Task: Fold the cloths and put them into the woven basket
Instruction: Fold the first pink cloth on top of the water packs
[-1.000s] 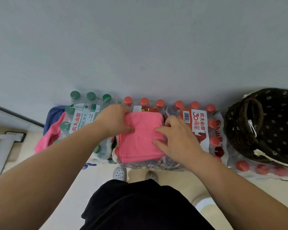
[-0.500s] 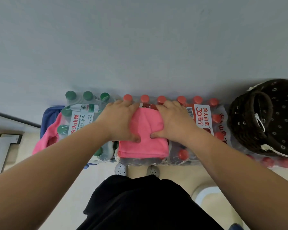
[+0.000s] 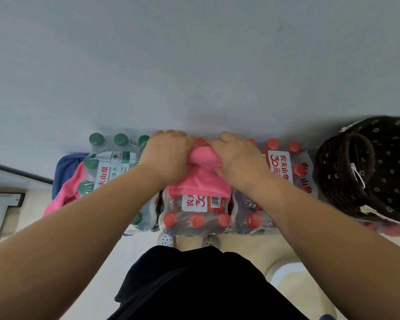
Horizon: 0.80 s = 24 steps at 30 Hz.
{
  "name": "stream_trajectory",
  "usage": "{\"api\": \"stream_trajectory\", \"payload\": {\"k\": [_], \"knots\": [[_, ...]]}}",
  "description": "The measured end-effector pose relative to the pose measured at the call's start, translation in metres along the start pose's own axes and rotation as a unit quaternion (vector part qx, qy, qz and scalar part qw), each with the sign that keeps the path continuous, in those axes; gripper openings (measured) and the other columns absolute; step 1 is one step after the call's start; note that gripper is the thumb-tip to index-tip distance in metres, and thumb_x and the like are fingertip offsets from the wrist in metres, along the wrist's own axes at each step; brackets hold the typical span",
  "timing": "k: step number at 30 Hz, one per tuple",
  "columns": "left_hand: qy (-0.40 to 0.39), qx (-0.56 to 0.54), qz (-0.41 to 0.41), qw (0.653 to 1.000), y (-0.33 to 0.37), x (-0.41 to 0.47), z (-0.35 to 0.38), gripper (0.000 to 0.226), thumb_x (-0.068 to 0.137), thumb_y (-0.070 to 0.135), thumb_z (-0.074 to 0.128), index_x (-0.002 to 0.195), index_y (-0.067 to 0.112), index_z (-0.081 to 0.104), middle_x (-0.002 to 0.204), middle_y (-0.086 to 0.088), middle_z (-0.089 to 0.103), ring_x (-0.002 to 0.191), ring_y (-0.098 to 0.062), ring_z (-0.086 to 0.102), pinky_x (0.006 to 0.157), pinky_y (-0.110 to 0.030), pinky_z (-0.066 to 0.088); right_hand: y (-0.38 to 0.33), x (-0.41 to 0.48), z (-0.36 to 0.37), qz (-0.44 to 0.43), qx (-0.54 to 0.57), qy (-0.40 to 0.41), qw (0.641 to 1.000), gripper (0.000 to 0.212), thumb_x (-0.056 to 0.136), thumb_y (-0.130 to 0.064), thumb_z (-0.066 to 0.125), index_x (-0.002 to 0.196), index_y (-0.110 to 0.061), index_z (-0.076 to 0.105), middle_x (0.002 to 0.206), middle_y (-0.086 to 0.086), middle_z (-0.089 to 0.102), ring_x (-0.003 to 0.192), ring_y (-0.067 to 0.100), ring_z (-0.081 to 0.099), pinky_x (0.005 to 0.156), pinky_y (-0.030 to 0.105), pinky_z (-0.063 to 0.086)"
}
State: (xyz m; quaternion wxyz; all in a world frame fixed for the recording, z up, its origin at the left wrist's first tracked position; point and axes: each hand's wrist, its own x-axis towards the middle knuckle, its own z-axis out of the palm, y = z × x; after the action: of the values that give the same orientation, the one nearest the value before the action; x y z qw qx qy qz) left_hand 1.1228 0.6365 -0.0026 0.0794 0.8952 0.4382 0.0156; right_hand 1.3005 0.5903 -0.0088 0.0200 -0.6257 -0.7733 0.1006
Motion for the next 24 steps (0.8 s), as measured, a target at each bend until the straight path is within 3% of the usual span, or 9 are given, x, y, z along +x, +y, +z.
{"api": "stream_trajectory", "payload": {"k": [2,6,8,10,12,14,17,20,24], "knots": [[0.04,0.0,-0.004,0.999,-0.003,0.0,0.005,0.033,0.068,0.021,0.067,0.069,0.022,0.034,0.059,-0.003,0.047,0.057,-0.03,0.054,0.061,-0.034,0.034,0.0,-0.002,0.003,0.014,0.017,0.065,0.998,0.049,0.073,-0.037,0.079,0.116,-0.016,0.065,0.105,0.006,0.057,0.097,0.029,0.056,0.088,0.044,0.047],[0.031,-0.006,-0.02,0.999,-0.002,-0.015,0.012,0.026,0.067,0.026,0.068,0.075,0.016,0.046,0.067,-0.009,0.059,0.06,-0.032,0.058,0.06,-0.035,0.041,-0.004,-0.023,0.012,-0.007,0.042,0.017,0.999,0.083,0.069,-0.054,0.079,0.14,-0.021,0.05,0.136,0.004,0.052,0.126,0.026,0.047,0.112,0.043,0.031],[0.032,-0.008,-0.025,0.999,0.002,-0.032,0.015,0.034,0.068,0.036,0.065,0.089,0.013,0.053,0.08,-0.008,0.062,0.071,-0.033,0.061,0.067,-0.039,0.045,-0.005,-0.037,0.019,-0.017,0.026,0.018,0.999,0.086,0.076,-0.058,0.07,0.146,-0.016,0.044,0.145,0.008,0.047,0.134,0.029,0.044,0.117,0.047,0.028],[0.024,-0.003,-0.032,0.999,0.008,-0.051,0.019,0.05,0.069,0.047,0.058,0.106,0.012,0.055,0.105,-0.009,0.064,0.099,-0.035,0.061,0.086,-0.046,0.047,-0.01,-0.052,0.025,-0.016,0.003,0.001,1.0,0.086,0.081,-0.061,0.058,0.15,-0.013,0.038,0.153,0.009,0.04,0.142,0.03,0.035,0.119,0.052,0.024],[0.014,0.002,-0.039,0.999,0.018,-0.065,0.022,0.073,0.071,0.054,0.055,0.128,0.01,0.052,0.137,-0.014,0.054,0.131,-0.037,0.046,0.108,-0.059,0.035,-0.018,-0.065,0.029,-0.022,-0.014,-0.008,1.0,0.086,0.083,-0.061,0.052,0.151,-0.01,0.037,0.158,0.01,0.033,0.147,0.03,0.027,0.12,0.054,0.021],[-0.003,0.011,-0.036,0.999,0.028,-0.072,0.026,0.088,0.073,0.059,0.052,0.144,0.007,0.042,0.155,-0.017,0.037,0.147,-0.037,0.026,0.116,-0.064,0.02,-0.026,-0.076,0.032,-0.027,-0.017,-0.008,0.999,0.084,0.083,-0.058,0.049,0.15,-0.009,0.039,0.159,0.011,0.032,0.149,0.03,0.024,0.119,0.055,0.02],[-0.026,0.019,-0.03,0.999,0.036,-0.072,0.038,0.098,0.078,0.064,0.044,0.154,0.006,0.026,0.163,-0.016,0.018,0.153,-0.033,0.007,0.12,-0.06,0.008,-0.032,-0.086,0.036,-0.032,-0.017,-0.019,0.999,0.084,0.081,-0.058,0.045,0.148,-0.007,0.041,0.158,0.011,0.034,0.15,0.029,0.022,0.12,0.054,0.019],[-0.056,0.008,-0.038,0.998,0.041,-0.079,0.056,0.104,0.083,0.071,0.039,0.157,0.003,0.013,0.165,-0.018,0.005,0.153,-0.033,-0.001,0.122,-0.058,0.007,-0.025,-0.093,0.036,-0.056,-0.039,-0.038,0.997,0.094,0.084,-0.069,0.042,0.152,-0.006,0.034,0.163,0.011,0.024,0.153,0.028,0.012,0.12,0.056,0.017],[-0.078,0.014,-0.054,0.995,0.045,-0.089,0.071,0.093,0.092,0.066,0.018,0.156,0.005,-0.008,0.163,-0.017,-0.02,0.15,-0.033,-0.02,0.123,-0.054,-0.001,-0.033,-0.086,0.018,-0.069,-0.034,-0.063,0.995,0.115,0.08,-0.086,0.028,0.157,-0.004,0.009,0.166,0.014,-0.002,0.153,0.027,-0.011,0.122,0.055,0.002]]}}
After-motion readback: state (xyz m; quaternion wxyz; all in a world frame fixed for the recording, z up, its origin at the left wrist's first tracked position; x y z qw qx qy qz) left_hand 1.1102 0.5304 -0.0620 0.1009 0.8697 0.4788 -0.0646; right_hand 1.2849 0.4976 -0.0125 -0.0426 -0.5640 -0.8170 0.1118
